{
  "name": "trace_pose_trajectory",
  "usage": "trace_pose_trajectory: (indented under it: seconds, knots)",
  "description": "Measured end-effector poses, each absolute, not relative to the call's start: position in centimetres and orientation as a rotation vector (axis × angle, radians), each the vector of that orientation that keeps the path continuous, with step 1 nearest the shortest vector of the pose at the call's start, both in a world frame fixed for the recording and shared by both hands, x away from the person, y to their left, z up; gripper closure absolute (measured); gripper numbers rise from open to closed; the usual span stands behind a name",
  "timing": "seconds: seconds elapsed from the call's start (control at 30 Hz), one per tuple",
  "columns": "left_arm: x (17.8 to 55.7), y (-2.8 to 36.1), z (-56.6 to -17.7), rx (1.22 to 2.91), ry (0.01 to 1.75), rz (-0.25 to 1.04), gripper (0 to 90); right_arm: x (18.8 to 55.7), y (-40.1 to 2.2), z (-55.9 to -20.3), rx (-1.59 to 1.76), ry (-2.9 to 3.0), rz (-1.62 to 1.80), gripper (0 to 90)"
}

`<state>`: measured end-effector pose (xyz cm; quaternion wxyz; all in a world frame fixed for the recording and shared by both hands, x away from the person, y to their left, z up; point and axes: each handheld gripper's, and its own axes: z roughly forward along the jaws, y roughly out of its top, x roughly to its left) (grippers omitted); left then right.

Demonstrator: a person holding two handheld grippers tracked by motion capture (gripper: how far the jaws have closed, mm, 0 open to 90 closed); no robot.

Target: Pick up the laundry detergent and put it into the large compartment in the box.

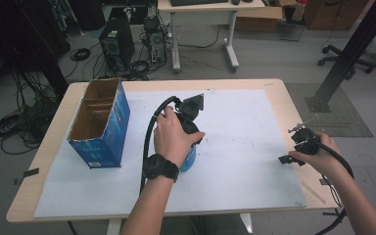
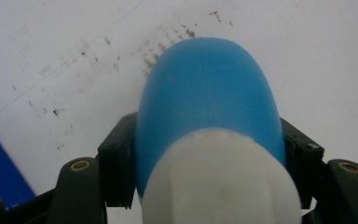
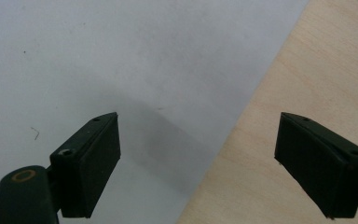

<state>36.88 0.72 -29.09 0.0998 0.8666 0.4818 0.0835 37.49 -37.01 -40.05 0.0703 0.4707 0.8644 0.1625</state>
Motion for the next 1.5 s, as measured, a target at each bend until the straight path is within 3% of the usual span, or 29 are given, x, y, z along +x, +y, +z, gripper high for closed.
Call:
trace_pose_trajectory:
  seconds: [1.5]
  knots:
    - [37.0, 0.0, -28.0, 2.644, 1.467, 0.169, 37.6, 37.2, -37.4, -39.8, 1.423, 2.592, 0.505, 14.0]
